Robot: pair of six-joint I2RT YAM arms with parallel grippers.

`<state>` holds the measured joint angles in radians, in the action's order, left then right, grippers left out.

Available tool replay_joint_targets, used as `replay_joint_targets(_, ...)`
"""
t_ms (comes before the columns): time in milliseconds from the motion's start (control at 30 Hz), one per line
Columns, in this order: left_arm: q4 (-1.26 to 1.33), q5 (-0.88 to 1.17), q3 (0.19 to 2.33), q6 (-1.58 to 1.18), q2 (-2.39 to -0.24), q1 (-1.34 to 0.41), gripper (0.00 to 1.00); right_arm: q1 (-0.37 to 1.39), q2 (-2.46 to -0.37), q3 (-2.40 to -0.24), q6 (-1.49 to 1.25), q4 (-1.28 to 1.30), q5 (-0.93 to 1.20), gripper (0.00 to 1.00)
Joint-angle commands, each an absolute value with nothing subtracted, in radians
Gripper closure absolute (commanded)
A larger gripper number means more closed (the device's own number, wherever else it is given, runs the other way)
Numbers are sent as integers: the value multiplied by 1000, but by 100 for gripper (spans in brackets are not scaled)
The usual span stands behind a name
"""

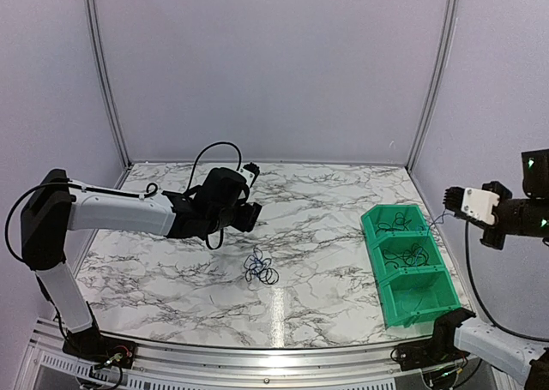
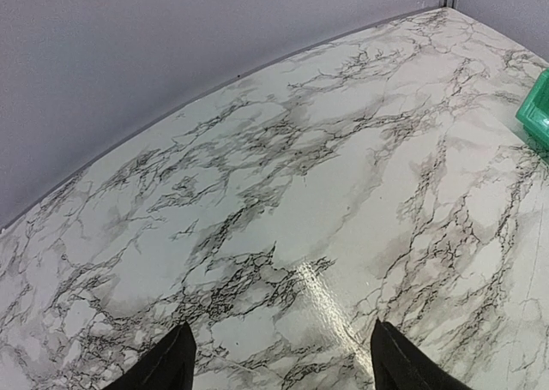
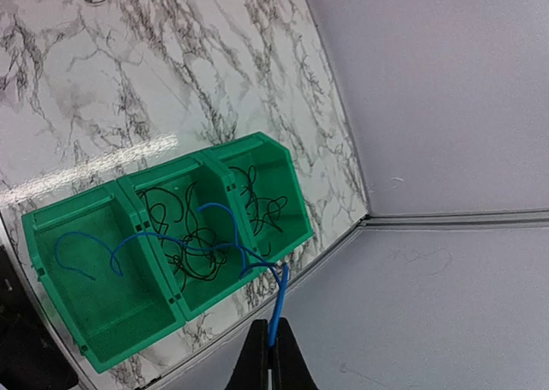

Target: Untangle the cables

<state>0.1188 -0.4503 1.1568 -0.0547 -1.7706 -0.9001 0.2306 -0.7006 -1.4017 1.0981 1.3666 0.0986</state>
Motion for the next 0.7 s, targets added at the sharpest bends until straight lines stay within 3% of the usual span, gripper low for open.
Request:
replay_joint_targets(0,111,-459,1166,-42,-1772,-899,28,224,-649,-1276,1138,1375,47,100)
replay_joint_targets(667,92,-457,1174,-39,-1758,-900,28,225,-798,-899,1154,1376,61,100)
